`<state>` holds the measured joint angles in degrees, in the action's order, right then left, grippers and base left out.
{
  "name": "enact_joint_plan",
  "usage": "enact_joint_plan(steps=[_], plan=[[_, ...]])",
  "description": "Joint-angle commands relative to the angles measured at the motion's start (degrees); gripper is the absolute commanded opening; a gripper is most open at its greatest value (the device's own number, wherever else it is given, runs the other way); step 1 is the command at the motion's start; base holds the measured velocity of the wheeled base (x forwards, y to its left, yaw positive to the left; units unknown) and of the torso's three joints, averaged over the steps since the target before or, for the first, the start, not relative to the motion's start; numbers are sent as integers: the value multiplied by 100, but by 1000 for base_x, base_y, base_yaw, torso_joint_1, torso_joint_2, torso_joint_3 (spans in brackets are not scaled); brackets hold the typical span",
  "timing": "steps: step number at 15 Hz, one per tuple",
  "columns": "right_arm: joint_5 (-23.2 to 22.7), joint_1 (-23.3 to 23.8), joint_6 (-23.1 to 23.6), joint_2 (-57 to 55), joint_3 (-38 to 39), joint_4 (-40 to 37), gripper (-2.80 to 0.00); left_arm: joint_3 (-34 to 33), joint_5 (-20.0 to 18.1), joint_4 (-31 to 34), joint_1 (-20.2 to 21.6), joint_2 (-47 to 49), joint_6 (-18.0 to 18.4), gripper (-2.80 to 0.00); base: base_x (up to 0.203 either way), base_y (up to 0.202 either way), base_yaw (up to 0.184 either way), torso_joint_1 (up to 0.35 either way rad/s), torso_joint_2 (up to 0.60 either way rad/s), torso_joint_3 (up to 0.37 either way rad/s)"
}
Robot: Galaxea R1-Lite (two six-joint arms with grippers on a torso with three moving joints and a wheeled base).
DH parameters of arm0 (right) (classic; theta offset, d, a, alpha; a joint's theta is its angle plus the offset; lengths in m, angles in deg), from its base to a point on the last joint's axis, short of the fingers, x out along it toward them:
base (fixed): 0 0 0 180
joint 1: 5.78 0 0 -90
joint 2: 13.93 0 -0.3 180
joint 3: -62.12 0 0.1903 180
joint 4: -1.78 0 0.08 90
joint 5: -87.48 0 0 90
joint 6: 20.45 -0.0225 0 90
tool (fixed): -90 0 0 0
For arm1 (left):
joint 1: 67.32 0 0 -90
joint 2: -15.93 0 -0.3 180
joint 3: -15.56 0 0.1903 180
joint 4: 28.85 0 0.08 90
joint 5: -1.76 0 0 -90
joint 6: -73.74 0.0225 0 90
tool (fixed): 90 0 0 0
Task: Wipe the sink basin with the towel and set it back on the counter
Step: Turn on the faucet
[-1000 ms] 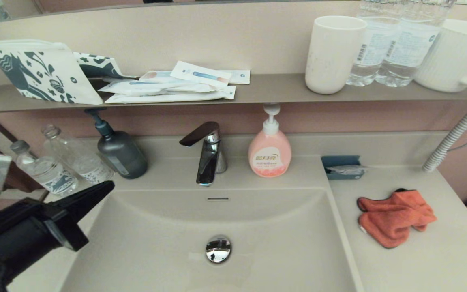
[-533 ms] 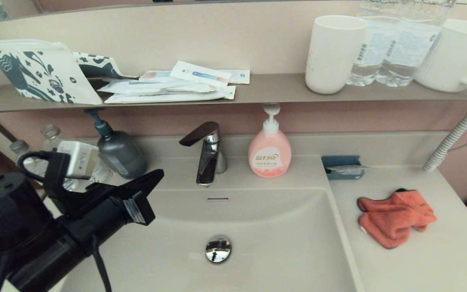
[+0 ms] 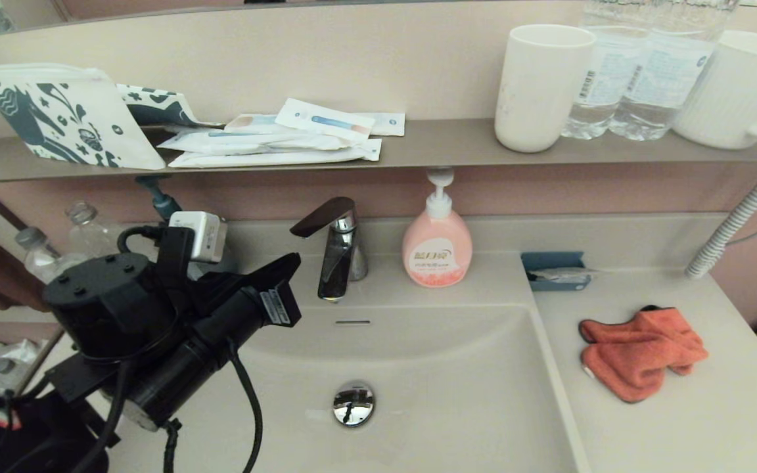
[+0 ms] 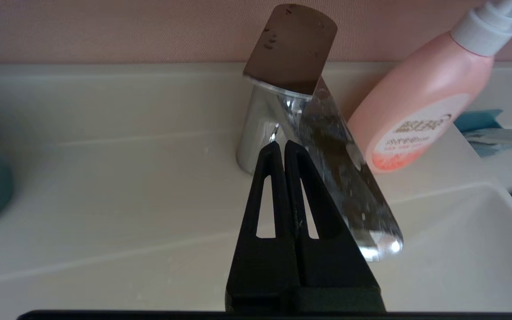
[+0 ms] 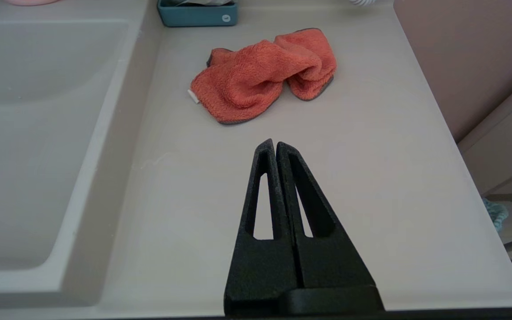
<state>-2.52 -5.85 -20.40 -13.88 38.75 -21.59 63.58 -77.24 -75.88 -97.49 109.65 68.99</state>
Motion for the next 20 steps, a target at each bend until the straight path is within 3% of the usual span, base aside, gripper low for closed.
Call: enact_joint_plan(steps=[1,13,20], plan=[[0,-1,4,-5,0,0,-280,167,13,-44,21,187,16,-280,0,0,0,0,0,0],[0,-1,4,-5,0,0,-280,808,-2,38,45,112,124,-280,0,0,0,0,0,0],[0,-1,-5,-5,0,0,-280,774,33,82,38,9,124,-280,0,0,0,0,0,0]])
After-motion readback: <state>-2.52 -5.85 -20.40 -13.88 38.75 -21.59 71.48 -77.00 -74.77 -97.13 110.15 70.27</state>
